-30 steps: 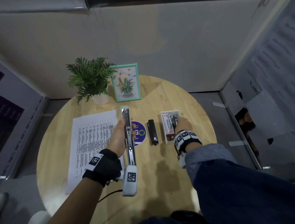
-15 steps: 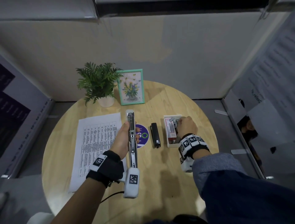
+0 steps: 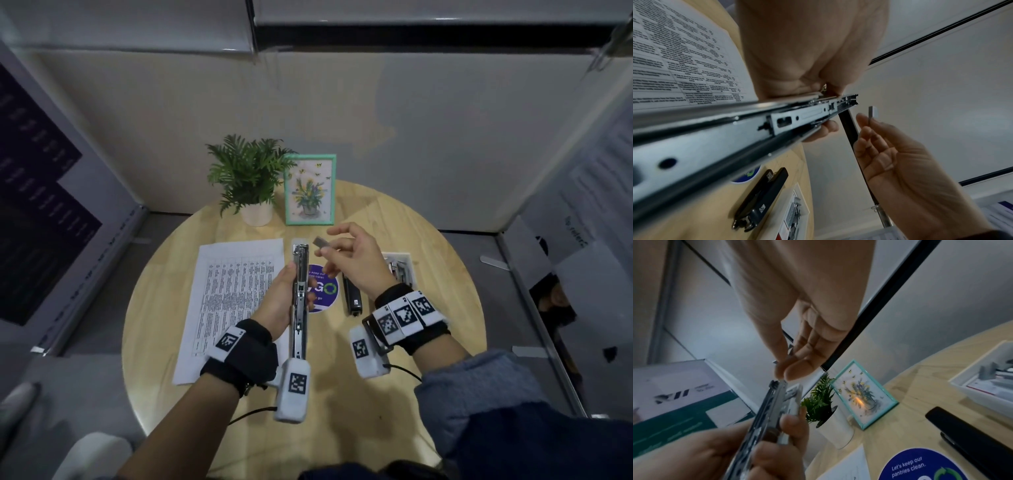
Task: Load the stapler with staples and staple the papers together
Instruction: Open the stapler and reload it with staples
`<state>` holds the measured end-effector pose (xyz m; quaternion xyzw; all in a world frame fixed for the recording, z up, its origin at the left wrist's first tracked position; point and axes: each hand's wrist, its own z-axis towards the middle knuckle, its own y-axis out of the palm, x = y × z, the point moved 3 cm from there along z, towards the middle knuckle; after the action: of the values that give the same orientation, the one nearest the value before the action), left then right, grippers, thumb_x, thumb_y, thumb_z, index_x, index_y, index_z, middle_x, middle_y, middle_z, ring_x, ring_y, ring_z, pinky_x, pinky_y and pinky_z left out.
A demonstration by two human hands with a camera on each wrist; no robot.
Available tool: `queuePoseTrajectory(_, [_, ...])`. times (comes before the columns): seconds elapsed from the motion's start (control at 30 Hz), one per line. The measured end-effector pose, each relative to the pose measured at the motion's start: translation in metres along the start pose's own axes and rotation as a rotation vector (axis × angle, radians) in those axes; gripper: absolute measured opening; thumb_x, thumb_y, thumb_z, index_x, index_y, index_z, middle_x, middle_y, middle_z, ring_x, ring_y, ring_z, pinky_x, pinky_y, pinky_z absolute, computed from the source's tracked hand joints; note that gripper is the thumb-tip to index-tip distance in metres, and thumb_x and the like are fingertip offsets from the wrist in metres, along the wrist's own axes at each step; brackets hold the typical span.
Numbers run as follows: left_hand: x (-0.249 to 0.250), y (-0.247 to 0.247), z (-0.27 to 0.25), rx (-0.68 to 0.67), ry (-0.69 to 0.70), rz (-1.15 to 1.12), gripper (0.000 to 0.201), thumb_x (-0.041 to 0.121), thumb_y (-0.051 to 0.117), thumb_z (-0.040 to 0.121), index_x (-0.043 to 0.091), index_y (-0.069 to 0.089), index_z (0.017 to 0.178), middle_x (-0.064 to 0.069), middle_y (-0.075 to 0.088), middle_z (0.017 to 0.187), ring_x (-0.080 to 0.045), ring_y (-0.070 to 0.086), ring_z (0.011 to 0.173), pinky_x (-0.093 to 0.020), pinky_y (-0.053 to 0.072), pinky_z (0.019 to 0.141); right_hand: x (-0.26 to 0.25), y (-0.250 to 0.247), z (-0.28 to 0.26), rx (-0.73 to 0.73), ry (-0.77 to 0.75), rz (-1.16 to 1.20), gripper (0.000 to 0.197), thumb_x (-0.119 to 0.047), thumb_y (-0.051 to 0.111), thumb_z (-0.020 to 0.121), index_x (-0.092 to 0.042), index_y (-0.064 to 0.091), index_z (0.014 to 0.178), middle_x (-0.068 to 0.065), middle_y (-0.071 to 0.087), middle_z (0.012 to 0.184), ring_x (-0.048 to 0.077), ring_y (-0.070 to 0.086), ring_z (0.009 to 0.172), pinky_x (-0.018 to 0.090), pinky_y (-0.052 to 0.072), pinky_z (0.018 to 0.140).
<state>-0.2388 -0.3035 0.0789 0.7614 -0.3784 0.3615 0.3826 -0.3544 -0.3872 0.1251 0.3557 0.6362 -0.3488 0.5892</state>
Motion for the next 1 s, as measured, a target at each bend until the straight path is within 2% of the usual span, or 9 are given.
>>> queuePoseTrajectory(0.1, [-0.001,-0.003,-0.005,0.011,0.002,0.015,0.037,0.039,0.026,0.100,0.012,0.049,0.103,-0.004,0.056,0.072,-0.011,0.050,0.046,-0.022,0.044,0.044,-0.001,0.007,0.000,-0.029,-0.114,-0.180,0.013,-0.002,0.064,0.083,-0.009,0.064,0.095,0.004,0.066,0.082,0.012,0.058,0.063,0.020,0.051,0.057])
queuePoseTrajectory(0.17, [-0.001,-0.004,-0.007,0.017,-0.002,0.021,0.035,0.040,0.026,0.100,0.015,0.051,0.099,-0.003,0.057,0.070,-0.011,0.050,0.046,-0.022,0.044,0.043,-0.003,0.010,0.000,-0.033,-0.174,-0.284,0.013,-0.004,0.063,0.084,-0.009,0.068,0.094,-0.006,0.062,0.080,0.004,0.055,0.067,0.023,0.050,0.061])
queuePoseTrajectory(0.23, [-0.002,-0.004,-0.009,0.021,-0.005,0.033,0.035,0.040,0.025,0.100,0.017,0.051,0.098,-0.003,0.057,0.070,-0.011,0.050,0.046,-0.022,0.044,0.043,-0.006,0.013,-0.001,-0.033,-0.223,-0.342,0.013,-0.006,0.062,0.085,-0.010,0.069,0.095,-0.009,0.058,0.083,0.005,0.054,0.071,0.027,0.051,0.064])
queuePoseTrajectory(0.33, [-0.005,-0.004,-0.009,0.023,-0.011,0.069,0.034,0.041,0.026,0.100,0.017,0.050,0.099,-0.003,0.059,0.071,-0.011,0.051,0.046,-0.023,0.043,0.043,-0.011,0.016,-0.003,-0.041,-0.269,-0.393,0.012,-0.005,0.060,0.087,-0.008,0.067,0.096,0.000,0.058,0.095,0.014,0.059,0.083,0.037,0.056,0.074])
queuePoseTrajectory(0.43, [-0.007,-0.004,-0.009,0.027,-0.019,0.100,0.033,0.042,0.028,0.099,0.017,0.050,0.099,-0.003,0.059,0.073,-0.012,0.051,0.046,-0.024,0.042,0.043,-0.017,0.019,-0.006,-0.054,-0.292,-0.463,0.015,-0.003,0.056,0.088,-0.005,0.067,0.099,0.002,0.064,0.094,0.015,0.061,0.088,0.041,0.055,0.084])
queuePoseTrajectory(0.63, [-0.008,0.001,-0.011,0.019,-0.020,0.121,0.032,0.039,0.027,0.100,0.015,0.049,0.099,-0.003,0.058,0.071,-0.012,0.049,0.046,-0.023,0.042,0.043,-0.023,0.021,-0.011,-0.096,-0.406,-0.663,0.020,-0.002,0.050,0.090,-0.005,0.064,0.105,0.011,0.066,0.102,0.024,0.060,0.094,0.037,0.050,0.086])
queuePoseTrajectory(0.87, [-0.010,0.003,-0.011,0.031,-0.041,0.089,0.032,0.038,0.027,0.100,0.015,0.048,0.102,-0.005,0.056,0.071,-0.011,0.049,0.043,-0.021,0.042,0.040,-0.020,0.020,-0.008,-0.115,-0.386,-0.702,0.024,-0.002,0.049,0.091,-0.004,0.064,0.110,0.012,0.063,0.109,0.025,0.059,0.102,0.037,0.049,0.092])
queuePoseTrajectory(1.0, [-0.009,0.003,-0.012,0.028,-0.041,0.101,0.031,0.038,0.026,0.100,0.015,0.047,0.101,-0.004,0.057,0.070,-0.012,0.049,0.045,-0.022,0.042,0.042,-0.018,0.020,-0.008,-0.120,-0.360,-0.727,0.027,-0.002,0.050,0.091,-0.004,0.064,0.115,0.011,0.062,0.108,0.024,0.058,0.102,0.031,0.045,0.092])
